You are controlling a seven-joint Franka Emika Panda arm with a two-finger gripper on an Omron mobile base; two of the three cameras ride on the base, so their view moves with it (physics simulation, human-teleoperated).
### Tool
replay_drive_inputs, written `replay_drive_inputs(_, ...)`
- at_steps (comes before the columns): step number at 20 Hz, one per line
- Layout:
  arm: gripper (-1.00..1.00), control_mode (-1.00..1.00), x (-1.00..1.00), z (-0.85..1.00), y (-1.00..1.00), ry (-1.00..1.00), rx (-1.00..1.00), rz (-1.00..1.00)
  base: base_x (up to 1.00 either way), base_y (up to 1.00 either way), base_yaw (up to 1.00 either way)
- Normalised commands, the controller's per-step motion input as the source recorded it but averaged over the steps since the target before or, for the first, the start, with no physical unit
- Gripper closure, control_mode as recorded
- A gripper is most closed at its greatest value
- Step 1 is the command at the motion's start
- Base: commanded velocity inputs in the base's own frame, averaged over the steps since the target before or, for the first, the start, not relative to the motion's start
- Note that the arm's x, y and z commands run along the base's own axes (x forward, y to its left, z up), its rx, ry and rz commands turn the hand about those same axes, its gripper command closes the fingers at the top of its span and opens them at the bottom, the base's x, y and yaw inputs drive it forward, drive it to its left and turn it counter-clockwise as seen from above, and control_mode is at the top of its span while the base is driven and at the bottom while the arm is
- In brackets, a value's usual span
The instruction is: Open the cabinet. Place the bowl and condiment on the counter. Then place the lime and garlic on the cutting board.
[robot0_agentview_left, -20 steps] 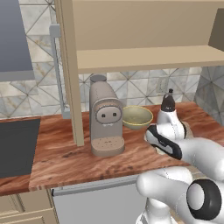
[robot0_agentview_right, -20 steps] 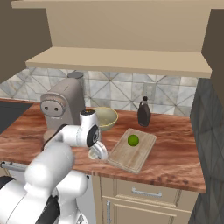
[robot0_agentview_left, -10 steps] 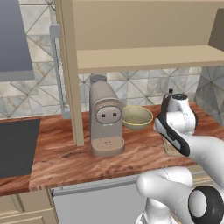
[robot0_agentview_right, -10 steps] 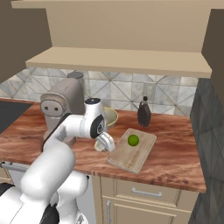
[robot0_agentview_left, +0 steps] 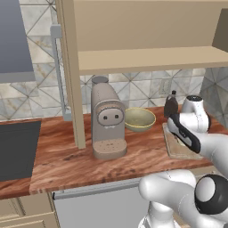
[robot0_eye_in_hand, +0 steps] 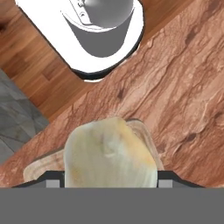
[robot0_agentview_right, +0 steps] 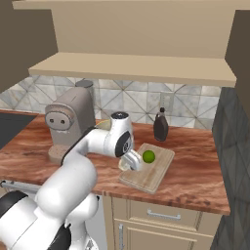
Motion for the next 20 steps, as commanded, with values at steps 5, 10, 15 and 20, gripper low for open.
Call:
replay_drive_inputs(5,1.0,-1.0,0.07,-0.11,-0.14,-0.07,0.0,0.12,0.0,0.0,0.0)
replay_drive_inputs(10,1.0,-1.0,0.02,0.0,-0.11,-0.01,0.0,0.09,0.0,0.0,0.0)
replay_drive_inputs(15,1.0,-1.0,0.0,0.0,-0.27,0.0,0.0,0.13,0.0,0.0,0.0)
replay_drive_inputs(20,1.0,-1.0,0.01,-0.01,-0.24,0.0,0.0,0.15,0.0,0.0,0.0)
